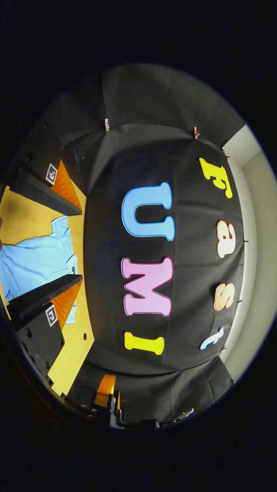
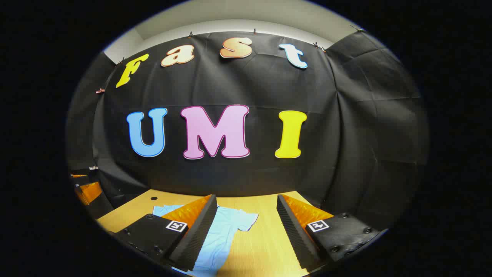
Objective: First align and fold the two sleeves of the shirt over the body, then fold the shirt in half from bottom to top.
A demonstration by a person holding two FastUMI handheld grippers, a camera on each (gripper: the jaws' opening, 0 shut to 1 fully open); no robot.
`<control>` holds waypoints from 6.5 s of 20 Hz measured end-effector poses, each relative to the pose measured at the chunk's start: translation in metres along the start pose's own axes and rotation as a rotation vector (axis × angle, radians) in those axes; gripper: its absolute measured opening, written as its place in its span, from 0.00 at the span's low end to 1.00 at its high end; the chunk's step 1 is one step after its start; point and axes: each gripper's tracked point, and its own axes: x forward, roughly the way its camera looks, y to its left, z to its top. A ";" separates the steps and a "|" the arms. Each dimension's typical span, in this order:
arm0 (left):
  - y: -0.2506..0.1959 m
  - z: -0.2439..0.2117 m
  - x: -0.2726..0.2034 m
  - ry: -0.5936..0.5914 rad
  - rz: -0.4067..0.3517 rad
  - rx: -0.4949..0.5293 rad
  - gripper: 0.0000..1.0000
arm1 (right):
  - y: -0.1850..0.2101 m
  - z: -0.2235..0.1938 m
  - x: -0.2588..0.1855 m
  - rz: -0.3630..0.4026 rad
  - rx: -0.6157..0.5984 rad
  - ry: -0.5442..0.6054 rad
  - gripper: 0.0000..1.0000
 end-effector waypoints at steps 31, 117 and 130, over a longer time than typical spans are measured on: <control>0.015 -0.037 0.030 0.072 0.119 -0.008 0.97 | 0.003 -0.066 0.112 0.126 -0.030 0.165 0.97; 0.112 -0.155 0.055 0.339 0.269 -0.082 0.97 | 0.244 -0.331 0.281 0.391 -0.127 0.757 0.31; 0.102 -0.191 0.232 0.344 0.026 -0.075 0.97 | 0.164 -0.235 0.223 0.377 -0.194 0.542 0.99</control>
